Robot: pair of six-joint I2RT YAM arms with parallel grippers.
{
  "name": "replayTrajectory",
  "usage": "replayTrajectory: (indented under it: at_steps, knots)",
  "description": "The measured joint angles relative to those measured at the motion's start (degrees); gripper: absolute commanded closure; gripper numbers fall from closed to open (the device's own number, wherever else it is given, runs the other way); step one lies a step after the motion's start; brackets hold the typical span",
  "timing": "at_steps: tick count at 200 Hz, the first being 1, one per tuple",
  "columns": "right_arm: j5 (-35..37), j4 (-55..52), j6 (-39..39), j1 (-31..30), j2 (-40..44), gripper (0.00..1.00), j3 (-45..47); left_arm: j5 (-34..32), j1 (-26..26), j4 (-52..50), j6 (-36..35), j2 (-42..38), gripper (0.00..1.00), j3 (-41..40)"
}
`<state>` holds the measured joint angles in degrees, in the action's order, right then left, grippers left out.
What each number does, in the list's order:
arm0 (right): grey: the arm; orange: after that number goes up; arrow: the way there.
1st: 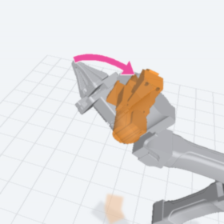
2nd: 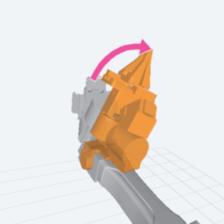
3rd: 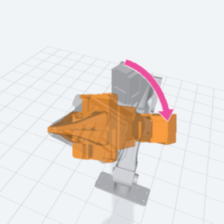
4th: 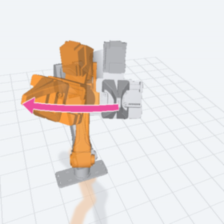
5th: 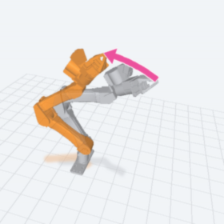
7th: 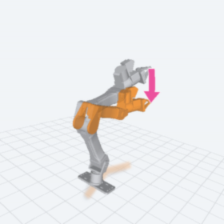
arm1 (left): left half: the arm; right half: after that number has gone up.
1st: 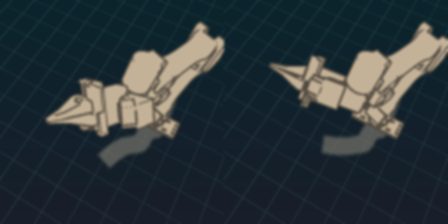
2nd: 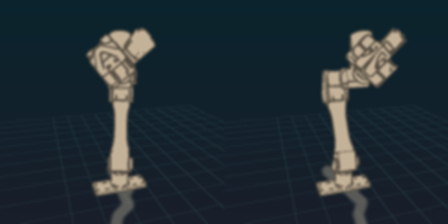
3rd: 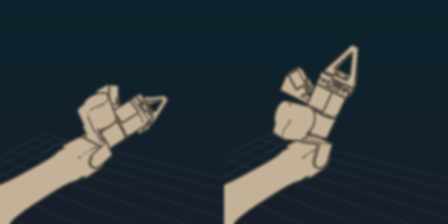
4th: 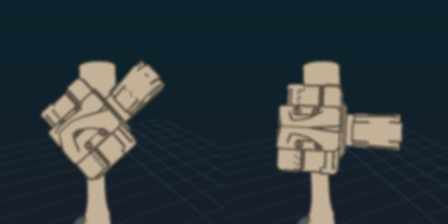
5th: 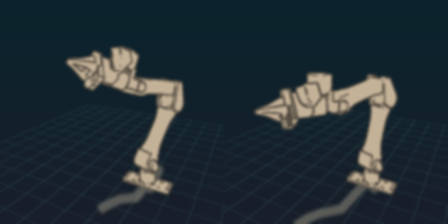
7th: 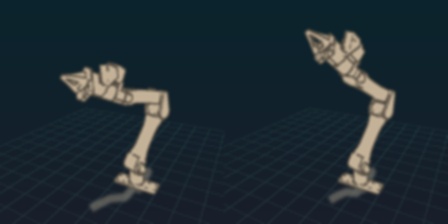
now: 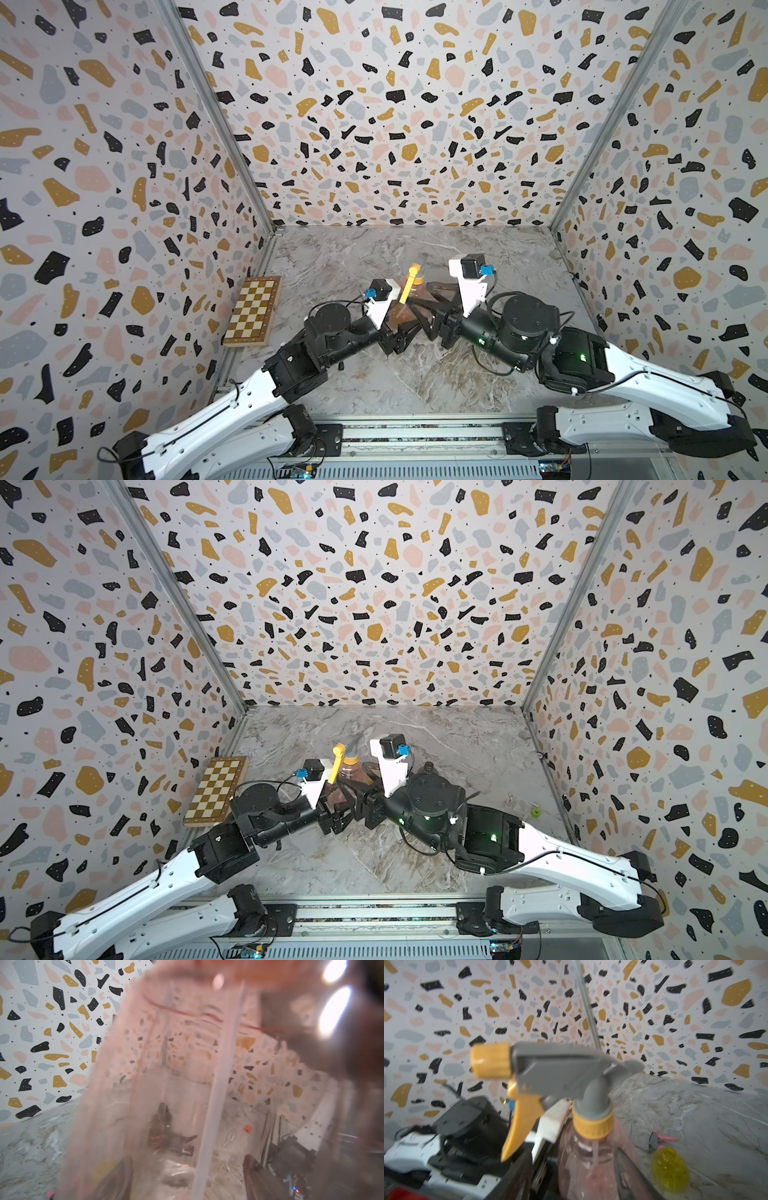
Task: Attach spray nozzles to spray bottles
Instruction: Screw the spray nozzle on the spray bottle.
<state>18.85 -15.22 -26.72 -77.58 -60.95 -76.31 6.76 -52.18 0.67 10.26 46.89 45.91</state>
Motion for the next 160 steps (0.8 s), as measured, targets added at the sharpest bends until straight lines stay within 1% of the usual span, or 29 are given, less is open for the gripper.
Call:
replayTrajectory:
  at_steps: [20, 37, 55, 67, 73, 84, 98, 122, 136, 160]
  knots:
    - [-5.6, -3.3, 3.9, -0.8, 2.0, 0.26, 0.0, 0.6, 0.0, 0.4, -0.4, -0.2, 1.00, 0.0]
    - [-10.1, -7.1, 7.2, -0.4, 3.0, 0.21, -1.4, 3.7, 0.0, -0.3, -1.4, -0.5, 1.00, 0.4]
    - [-14.0, -10.8, 10.6, 1.1, 3.1, 0.18, -5.1, 9.9, 0.0, -2.2, -3.1, -0.6, 1.00, 1.7]
    - [-16.1, -12.5, 12.6, 2.6, 3.1, 0.16, -8.0, 15.3, 0.0, -3.4, -4.1, -0.7, 1.00, 2.7]
    - [-17.0, -13.2, 13.4, 3.2, 3.1, 0.08, -9.5, 17.6, 0.0, -3.7, -4.5, -0.7, 1.00, 3.1]
    - [-18.3, -14.5, 15.1, 4.0, 3.1, 0.05, -12.5, 21.5, 0.0, -4.7, -5.2, -0.9, 1.00, 3.7]
    - [-19.7, -15.8, 16.7, 4.4, 2.7, 0.04, -16.2, 25.3, 0.0, -6.3, -5.9, -1.2, 1.00, 4.4]
    - [-21.8, -17.3, 18.9, 4.5, 1.5, 0.04, -20.9, 29.6, 0.0, -8.4, -6.7, -1.6, 1.00, 4.7]
    - [-22.9, -18.5, 20.0, 4.5, 0.6, 0.08, -22.7, 31.8, 0.0, -9.4, -6.7, -1.6, 1.00, 4.7]
    - [-25.5, -21.0, 21.7, 4.5, -2.8, 0.19, -26.7, 33.8, 0.0, -10.2, -6.7, -1.4, 1.00, 4.7]
